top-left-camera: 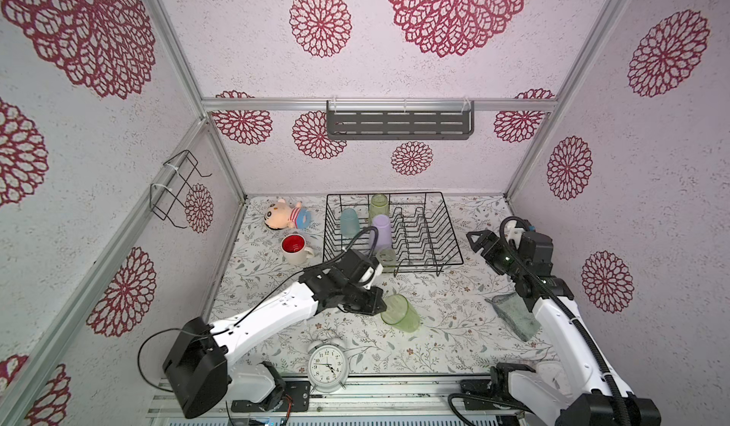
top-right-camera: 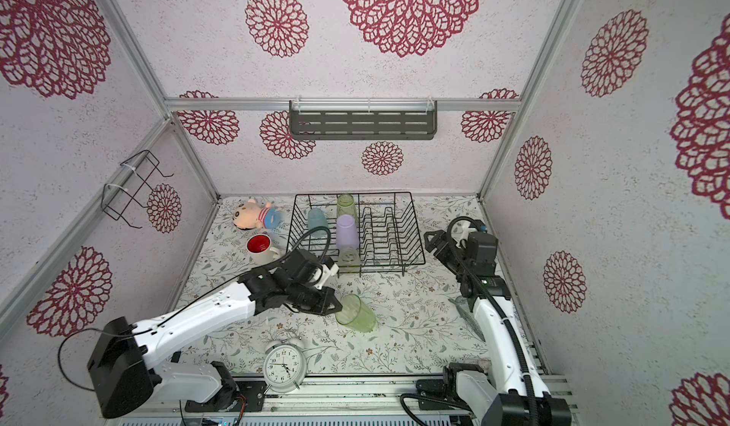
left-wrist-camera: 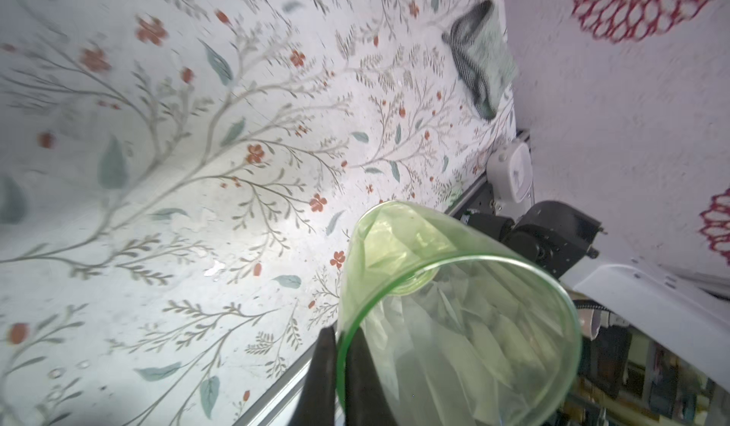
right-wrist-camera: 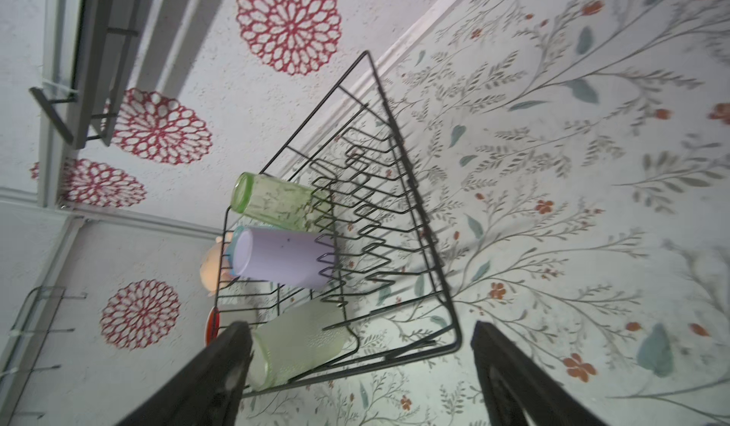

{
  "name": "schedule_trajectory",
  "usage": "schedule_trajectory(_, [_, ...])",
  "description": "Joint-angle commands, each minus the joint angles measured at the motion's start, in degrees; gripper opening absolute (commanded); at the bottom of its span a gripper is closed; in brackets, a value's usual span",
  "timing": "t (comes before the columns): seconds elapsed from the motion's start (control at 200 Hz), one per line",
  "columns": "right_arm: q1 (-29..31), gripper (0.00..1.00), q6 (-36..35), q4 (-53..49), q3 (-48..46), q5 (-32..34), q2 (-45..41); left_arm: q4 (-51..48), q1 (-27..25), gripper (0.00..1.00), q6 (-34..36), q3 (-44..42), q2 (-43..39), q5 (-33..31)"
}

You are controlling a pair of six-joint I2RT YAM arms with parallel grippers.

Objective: Load the cups into the dish rack
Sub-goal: 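Lift the green glass cup toward the rack while the right gripper approaches, then hold the green glass cup out with the left while the right gripper grasps it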

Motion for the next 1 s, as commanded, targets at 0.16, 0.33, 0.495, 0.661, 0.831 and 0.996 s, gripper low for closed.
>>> schedule_trajectory(0.16, [15.66,0.94,-12.67,2.05,7.18,-3.71,3.05,10.51,18.37,0.00,-2.54,-2.97,-11.22,16.90])
schedule_trajectory(0.33, [21.81,0.95,-19.56,12.03,4.83,-8.65,2.31,25.77,26.00,0.00,-12.57,-6.24,-9.58,32.87])
schedule_trajectory(0.495, [26.65,0.99,-29.84,29.76,-3.48,-14.23,-1.42,29.04,26.41,0.00,-14.24,-6.44,-8.30,36.14])
schedule_trajectory(0.661, [29.65,0.99,-43.62,42.35,-12.06,-19.75,-5.18,36.77,27.29,0.00,-19.34,-8.37,-8.73,38.29])
schedule_trajectory(0.831, [31.46,0.99,-54.17,37.55,-10.59,-23.42,-4.07,40.67,27.38,0.00,-21.09,-9.54,-8.43,39.46])
schedule_trajectory(0.996, [32.24,0.96,-56.28,42.80,-10.50,-26.23,-1.80,43.60,27.29,0.00,-21.93,-10.73,-7.25,41.16])
